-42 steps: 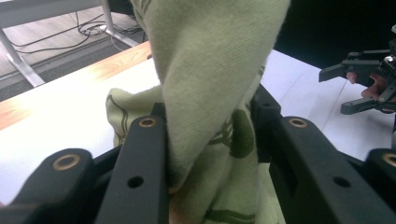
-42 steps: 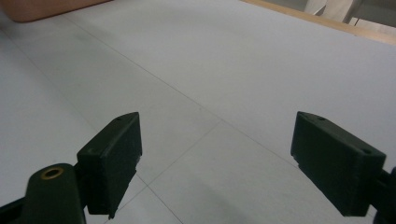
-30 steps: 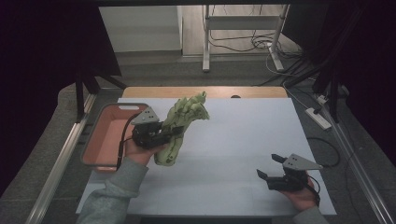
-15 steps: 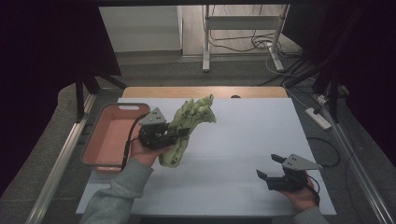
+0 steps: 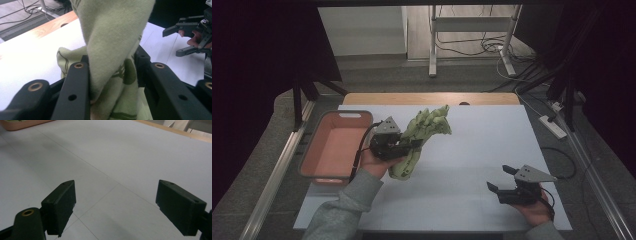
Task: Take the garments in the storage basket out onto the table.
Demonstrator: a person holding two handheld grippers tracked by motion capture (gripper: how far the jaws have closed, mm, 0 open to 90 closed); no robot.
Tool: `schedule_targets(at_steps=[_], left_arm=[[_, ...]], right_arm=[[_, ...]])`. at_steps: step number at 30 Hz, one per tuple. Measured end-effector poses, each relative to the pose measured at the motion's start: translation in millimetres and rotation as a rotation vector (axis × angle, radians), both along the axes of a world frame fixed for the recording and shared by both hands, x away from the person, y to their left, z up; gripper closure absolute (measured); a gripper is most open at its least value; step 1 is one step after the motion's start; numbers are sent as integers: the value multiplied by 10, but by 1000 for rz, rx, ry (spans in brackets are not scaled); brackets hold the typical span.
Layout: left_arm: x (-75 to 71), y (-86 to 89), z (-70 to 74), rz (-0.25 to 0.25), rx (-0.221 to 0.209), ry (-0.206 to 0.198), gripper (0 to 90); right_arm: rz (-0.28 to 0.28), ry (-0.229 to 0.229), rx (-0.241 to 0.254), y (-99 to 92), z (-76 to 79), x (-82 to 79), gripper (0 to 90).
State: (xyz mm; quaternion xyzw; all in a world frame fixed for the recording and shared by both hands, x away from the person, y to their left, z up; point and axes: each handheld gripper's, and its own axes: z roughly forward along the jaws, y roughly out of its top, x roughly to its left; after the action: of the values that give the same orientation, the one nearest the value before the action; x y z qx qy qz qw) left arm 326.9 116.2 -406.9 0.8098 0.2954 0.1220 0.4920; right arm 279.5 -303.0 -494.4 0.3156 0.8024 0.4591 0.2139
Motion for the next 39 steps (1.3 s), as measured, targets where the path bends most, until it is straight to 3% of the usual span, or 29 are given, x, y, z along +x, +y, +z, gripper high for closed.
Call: schedule_targets(at_steps=[22, 30, 39], left_arm=[[111, -216, -124, -37, 54, 2, 666], [186, -400, -223, -81, 119, 2, 665], [272, -564, -421, -119, 193, 45, 657]], right_arm=[[-2, 3, 2, -5, -1, 1, 170], [-6, 6, 0, -5, -4, 5, 170], [-21, 5, 7, -12, -1, 4, 170]])
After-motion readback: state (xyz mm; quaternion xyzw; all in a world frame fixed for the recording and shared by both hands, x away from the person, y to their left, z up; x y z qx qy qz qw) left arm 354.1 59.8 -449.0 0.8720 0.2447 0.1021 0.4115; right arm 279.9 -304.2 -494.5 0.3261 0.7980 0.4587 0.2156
